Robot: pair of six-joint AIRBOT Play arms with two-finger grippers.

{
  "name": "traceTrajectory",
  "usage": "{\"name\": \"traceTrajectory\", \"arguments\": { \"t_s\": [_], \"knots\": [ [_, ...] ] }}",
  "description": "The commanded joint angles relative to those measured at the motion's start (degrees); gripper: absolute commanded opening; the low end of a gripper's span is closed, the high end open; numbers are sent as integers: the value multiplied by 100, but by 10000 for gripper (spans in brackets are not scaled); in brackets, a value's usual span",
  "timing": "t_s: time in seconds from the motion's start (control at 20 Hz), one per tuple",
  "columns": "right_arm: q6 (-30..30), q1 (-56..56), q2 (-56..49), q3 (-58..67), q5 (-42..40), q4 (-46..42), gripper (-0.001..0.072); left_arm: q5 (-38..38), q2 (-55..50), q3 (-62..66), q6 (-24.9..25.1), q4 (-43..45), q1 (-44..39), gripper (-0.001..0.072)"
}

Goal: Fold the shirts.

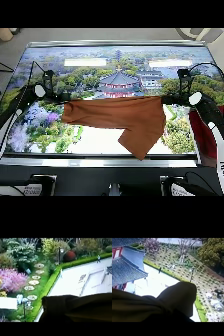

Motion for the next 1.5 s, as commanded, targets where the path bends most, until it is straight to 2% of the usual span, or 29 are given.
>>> {"name": "traceTrajectory", "arguments": {
  "t_s": [0.0,0.05,0.1,0.25,0.3,0.35,0.4,0.6,0.8,0.85,0.9,0.95,1.0,1.05,1.1,1.2,1.25,1.45],
  "knots": [
    [0,2,2,15,251,37,450,-225,-411,376,22,-326,33,565],
    [-39,2,17,74,498,-39,581,-590,-374,442,24,-199,116,719],
    [-118,2,52,146,793,-223,610,-1047,-328,535,42,-20,240,719],
    [-170,-4,153,223,1856,-1187,609,-2446,-107,483,581,181,804,714],
    [-175,-2,146,179,2247,-1335,608,-2660,-57,269,597,42,935,700],
    [-208,-2,144,74,2430,-1357,608,-2618,-28,-42,774,-256,1021,616],
    [-238,-2,144,-66,2564,-1349,607,-2479,-39,-341,1047,-549,1043,604],
    [-310,2,144,-330,2883,-1322,607,-1694,-85,-938,1233,-933,953,607],
    [-372,2,144,-330,2990,-1311,602,-1626,-105,-944,1228,-1075,896,589],
    [-369,2,144,-330,2992,-1309,587,-1600,-109,-944,1224,-1158,894,503],
    [-369,2,144,-330,3012,-1309,587,-1574,-125,-944,1220,-1283,896,365],
    [-367,2,144,-330,3053,-1309,587,-1561,-146,-942,1226,-1423,896,289],
    [-367,2,144,-330,3134,-1314,589,-1558,-155,-940,1228,-1499,898,112],
    [-367,2,144,-330,3259,-1329,593,-1558,-140,-920,1231,-1499,898,26],
    [-369,2,144,-354,3412,-1331,629,-1563,-111,-885,1235,-1497,901,26],
    [-372,2,144,-590,3652,-1303,642,-1563,20,-817,1255,-1497,901,26],
    [-382,2,144,-780,3670,-1257,671,-1563,116,-793,1261,-1497,901,26],
    [-474,2,131,-1351,2815,-715,671,-1624,494,-789,1381,-1499,898,26]
  ]
}}
